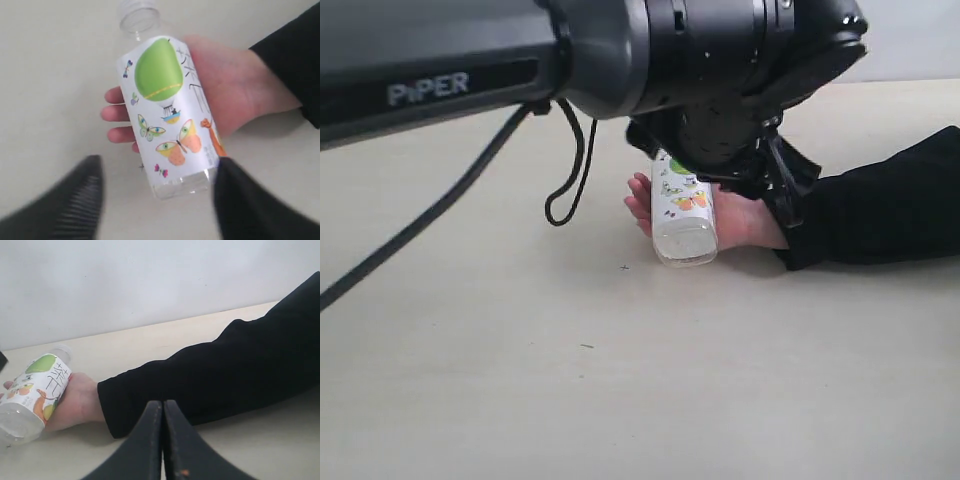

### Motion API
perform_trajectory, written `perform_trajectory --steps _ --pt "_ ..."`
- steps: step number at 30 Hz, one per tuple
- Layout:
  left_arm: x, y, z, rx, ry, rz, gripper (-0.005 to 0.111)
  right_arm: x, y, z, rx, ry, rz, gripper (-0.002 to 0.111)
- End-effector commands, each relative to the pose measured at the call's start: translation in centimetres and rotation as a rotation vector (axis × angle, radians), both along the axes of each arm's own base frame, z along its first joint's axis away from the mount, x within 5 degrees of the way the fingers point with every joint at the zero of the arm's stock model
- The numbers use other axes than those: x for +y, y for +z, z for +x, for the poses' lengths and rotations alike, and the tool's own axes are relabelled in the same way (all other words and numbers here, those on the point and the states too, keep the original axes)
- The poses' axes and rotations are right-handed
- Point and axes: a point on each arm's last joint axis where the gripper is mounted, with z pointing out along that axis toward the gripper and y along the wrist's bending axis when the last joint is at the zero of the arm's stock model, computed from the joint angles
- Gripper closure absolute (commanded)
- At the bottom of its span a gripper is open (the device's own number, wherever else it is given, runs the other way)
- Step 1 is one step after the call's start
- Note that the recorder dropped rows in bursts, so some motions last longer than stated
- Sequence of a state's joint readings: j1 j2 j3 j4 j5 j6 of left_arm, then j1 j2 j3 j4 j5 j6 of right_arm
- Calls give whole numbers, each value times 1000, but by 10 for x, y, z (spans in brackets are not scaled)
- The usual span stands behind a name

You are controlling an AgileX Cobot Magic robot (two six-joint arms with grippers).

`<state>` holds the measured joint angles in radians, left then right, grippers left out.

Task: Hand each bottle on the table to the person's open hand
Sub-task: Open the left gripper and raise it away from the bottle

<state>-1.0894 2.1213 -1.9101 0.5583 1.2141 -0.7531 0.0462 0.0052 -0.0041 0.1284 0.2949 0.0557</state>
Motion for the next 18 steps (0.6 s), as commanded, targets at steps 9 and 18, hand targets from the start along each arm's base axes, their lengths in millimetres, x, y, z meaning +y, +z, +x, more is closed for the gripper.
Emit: perform_trajectory --steps 9,18 --pt "-1 80 -107 -157 -256 -81 107 0 0 0 -10 -1 -6 108" --pt "37 113 -171 -92 -648 -497 107 0 0 0 -10 -1 -6 108"
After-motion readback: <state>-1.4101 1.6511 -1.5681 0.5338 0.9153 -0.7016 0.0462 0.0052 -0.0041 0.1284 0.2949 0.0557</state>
